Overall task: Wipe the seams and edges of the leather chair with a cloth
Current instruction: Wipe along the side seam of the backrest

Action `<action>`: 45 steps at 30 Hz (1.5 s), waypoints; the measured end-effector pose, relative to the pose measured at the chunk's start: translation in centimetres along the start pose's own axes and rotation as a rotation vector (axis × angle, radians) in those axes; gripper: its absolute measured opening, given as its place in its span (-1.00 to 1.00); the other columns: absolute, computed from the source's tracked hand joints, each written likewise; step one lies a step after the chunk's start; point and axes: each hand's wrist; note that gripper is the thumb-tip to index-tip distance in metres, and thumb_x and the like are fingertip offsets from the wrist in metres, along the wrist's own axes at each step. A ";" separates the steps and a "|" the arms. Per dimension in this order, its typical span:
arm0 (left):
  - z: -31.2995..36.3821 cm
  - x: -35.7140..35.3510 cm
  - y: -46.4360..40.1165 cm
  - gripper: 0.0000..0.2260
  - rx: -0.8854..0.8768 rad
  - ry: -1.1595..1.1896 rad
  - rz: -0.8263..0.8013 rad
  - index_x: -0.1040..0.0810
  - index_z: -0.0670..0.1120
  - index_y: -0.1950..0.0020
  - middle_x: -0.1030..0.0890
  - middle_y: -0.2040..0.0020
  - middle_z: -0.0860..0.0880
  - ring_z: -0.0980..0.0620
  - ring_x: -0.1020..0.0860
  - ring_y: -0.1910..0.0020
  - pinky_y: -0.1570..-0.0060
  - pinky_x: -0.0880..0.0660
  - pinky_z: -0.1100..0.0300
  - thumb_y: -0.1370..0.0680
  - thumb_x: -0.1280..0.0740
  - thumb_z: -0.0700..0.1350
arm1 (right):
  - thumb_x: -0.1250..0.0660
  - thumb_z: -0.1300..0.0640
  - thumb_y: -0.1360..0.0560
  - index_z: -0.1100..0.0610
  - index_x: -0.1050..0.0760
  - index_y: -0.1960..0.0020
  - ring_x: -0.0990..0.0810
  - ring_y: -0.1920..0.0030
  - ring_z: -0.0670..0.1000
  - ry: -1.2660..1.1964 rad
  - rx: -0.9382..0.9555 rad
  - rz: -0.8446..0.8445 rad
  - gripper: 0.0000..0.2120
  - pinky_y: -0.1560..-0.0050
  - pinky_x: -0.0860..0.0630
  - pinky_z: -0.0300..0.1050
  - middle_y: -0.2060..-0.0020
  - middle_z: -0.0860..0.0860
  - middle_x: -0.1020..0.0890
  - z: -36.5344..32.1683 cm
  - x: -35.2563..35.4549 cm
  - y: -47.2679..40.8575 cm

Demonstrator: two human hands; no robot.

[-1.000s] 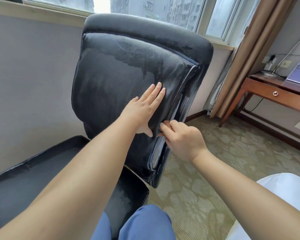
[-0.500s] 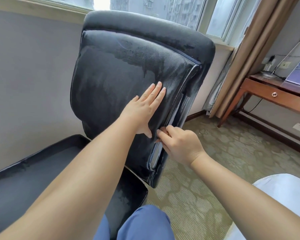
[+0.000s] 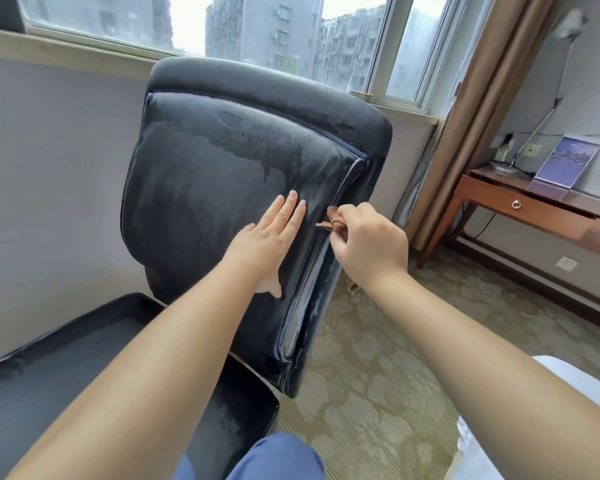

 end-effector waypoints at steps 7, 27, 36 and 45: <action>0.1 -0.1 0.0 0.29 0.006 0.014 0.000 0.56 -0.07 -0.38 0.49 -0.48 -0.06 -0.05 0.38 -0.51 -0.46 -0.25 0.02 -0.29 -0.57 0.13 | -0.45 0.13 -0.36 0.11 -0.60 0.12 -0.56 0.40 0.09 0.037 0.044 -0.054 -0.88 0.46 -0.24 -0.28 0.33 0.03 -0.55 0.4 0.1 1.2; 0.6 -0.5 0.0 0.11 0.068 0.205 0.006 0.53 0.04 -0.41 0.47 -0.50 0.05 0.05 0.40 -0.50 -0.50 -0.14 -0.05 -0.40 -0.38 0.31 | -0.51 0.11 -0.30 0.16 -0.58 -0.06 -0.60 0.33 0.06 0.003 -0.061 0.075 -0.65 0.50 -0.42 -0.23 0.22 0.04 -0.61 0.8 -0.3 1.4; 1.1 -0.3 0.1 0.08 0.096 0.224 -0.012 0.46 0.00 -0.50 0.46 -0.51 0.03 0.04 0.39 -0.51 -0.49 -0.13 -0.07 -0.43 -0.38 0.20 | -0.59 0.11 -0.17 0.11 -0.59 0.19 -0.58 0.39 0.03 0.012 0.084 -0.109 -0.73 0.58 -0.37 -0.26 0.31 0.01 -0.58 -0.6 -2.8 6.2; 1.4 0.1 0.3 0.09 0.116 0.234 -0.054 0.47 0.00 -0.50 0.48 -0.50 0.03 0.05 0.40 -0.50 -0.52 -0.01 -0.06 -0.43 -0.39 0.21 | -0.48 0.18 -0.33 0.10 -0.60 0.00 -0.58 0.34 0.08 -0.041 -0.020 0.111 -0.75 0.48 -0.36 -0.25 0.26 0.05 -0.57 0.6 -0.8 1.8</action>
Point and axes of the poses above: each hand's wrist, its own y-axis away from the middle knuckle, its own x-axis out of the back of the hand, z = x × y
